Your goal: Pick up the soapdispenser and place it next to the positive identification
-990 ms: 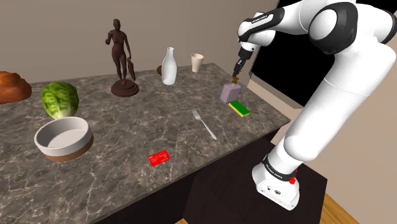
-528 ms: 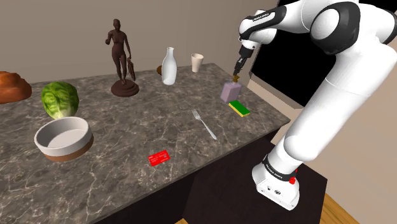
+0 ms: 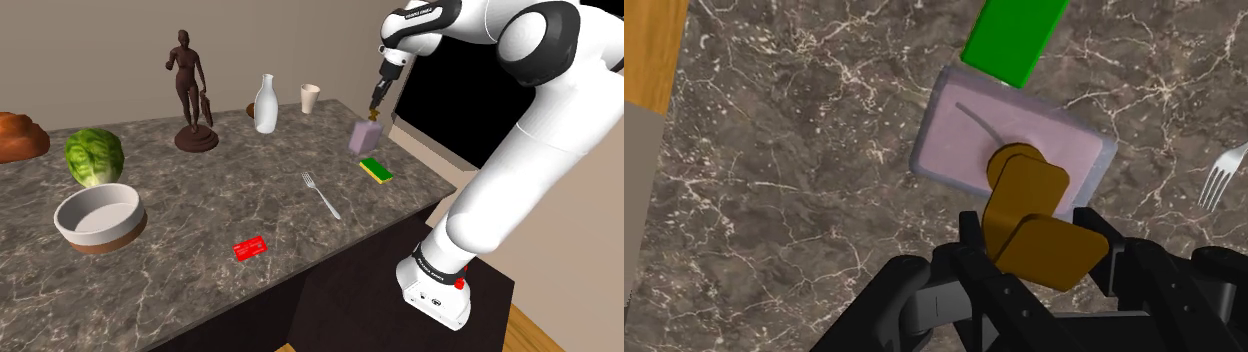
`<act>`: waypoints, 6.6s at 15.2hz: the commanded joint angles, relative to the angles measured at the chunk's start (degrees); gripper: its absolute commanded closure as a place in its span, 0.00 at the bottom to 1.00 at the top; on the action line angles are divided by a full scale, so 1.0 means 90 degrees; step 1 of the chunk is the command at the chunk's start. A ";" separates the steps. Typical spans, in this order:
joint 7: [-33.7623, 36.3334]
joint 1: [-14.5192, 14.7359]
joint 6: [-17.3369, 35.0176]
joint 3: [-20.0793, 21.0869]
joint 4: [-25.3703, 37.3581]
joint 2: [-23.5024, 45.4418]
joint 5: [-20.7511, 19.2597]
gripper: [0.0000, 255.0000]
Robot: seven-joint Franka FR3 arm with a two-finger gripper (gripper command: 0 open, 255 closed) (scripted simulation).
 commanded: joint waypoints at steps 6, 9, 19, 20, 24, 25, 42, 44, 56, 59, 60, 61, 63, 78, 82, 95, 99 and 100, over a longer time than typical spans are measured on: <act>0.0096 0.0008 -0.0583 0.0009 0.0501 -0.0106 -0.0086 1.00; 0.0128 0.0011 -0.0834 0.0012 0.0728 -0.0136 -0.0111 1.00; 0.0186 0.0008 -0.1689 0.0008 0.1595 -0.0125 -0.0119 1.00; 0.0188 0.0006 -0.1777 0.0006 0.1691 -0.0114 -0.0114 1.00; 0.0187 -0.0006 -0.2133 -0.0007 0.2099 -0.0051 -0.0081 1.00; 0.0185 -0.0010 -0.2224 -0.0012 0.2206 -0.0030 -0.0070 1.00; 0.0023 -0.0264 -0.3939 -0.0177 0.4500 0.0705 0.0389 1.00; -0.0012 -0.0341 -0.4179 -0.0206 0.4859 0.0856 0.0493 1.00; 0.1778 0.0774 -0.3923 0.0726 0.3397 -0.0743 -0.0465 1.00; 0.2353 0.0986 -0.3840 0.1104 0.2995 -0.1119 -0.0616 1.00; 0.2538 0.1051 -0.3819 0.1227 0.2881 -0.1224 -0.0650 1.00; 0.2720 0.1109 -0.3799 0.1352 0.2777 -0.1319 -0.0675 1.00; 0.3079 0.1226 -0.3765 0.1592 0.2595 -0.1481 -0.0707 1.00; 0.5551 0.2034 -0.3604 0.3251 0.2266 -0.1685 -0.0539 1.00; 0.6175 0.2255 -0.3586 0.3654 0.2477 -0.1467 -0.0480 1.00; 0.7196 0.2653 -0.3034 0.4291 0.2303 -0.1109 -0.0454 1.00; 0.7184 0.2654 -0.2665 0.4288 0.1796 -0.1247 -0.0444 1.00; 0.7182 0.2654 -0.2575 0.4287 0.1675 -0.1277 -0.0442 1.00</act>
